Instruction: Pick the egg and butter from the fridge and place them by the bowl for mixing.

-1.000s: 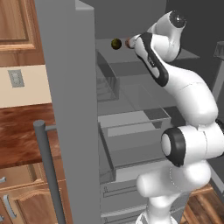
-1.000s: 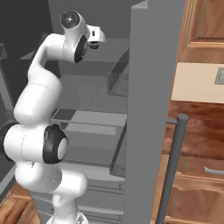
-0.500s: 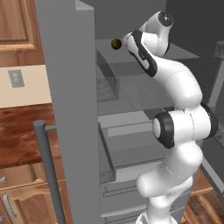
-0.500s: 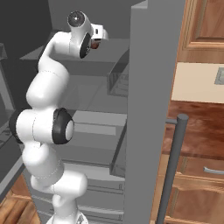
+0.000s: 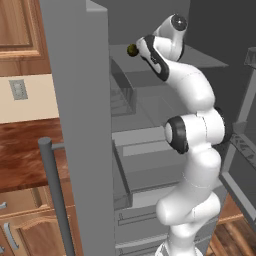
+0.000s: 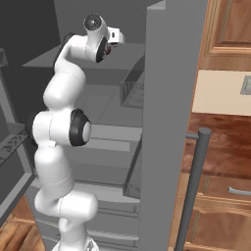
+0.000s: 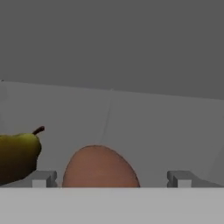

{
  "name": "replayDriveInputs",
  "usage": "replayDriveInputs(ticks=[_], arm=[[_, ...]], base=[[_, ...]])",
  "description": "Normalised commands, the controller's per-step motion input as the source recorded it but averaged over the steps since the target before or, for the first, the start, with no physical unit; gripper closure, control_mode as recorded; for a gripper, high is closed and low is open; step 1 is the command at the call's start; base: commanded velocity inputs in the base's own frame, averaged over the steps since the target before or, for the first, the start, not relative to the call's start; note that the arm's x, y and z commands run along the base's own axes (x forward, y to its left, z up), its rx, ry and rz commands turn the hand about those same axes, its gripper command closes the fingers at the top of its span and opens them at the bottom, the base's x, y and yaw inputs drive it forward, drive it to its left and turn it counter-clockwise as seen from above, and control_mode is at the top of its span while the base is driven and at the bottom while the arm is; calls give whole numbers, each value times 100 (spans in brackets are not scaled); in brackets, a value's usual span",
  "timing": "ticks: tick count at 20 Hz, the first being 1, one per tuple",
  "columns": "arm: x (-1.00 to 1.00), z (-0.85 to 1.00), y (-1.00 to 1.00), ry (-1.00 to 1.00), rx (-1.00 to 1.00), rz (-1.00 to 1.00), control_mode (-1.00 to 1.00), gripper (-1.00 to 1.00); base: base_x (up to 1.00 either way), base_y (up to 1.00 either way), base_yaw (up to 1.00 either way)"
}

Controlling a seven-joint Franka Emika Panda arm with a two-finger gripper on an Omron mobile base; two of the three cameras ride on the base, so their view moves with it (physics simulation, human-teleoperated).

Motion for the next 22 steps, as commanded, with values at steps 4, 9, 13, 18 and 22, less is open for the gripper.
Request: replayDriveInputs(ticks=[4, 9, 13, 18, 22], arm=[[42, -7, 4, 0, 0, 0, -100, -100], [29, -8, 15, 0, 0, 0, -100, -100], [11, -19, 16, 0, 3, 0, -100, -100], [0, 0, 1, -1, 1, 0, -100, -100], [-33, 0, 0, 0, 0, 0, -100, -100]], base=[[0, 0, 0], [0, 0, 0], [0, 0, 0], [0, 0, 0], [0, 0, 0]])
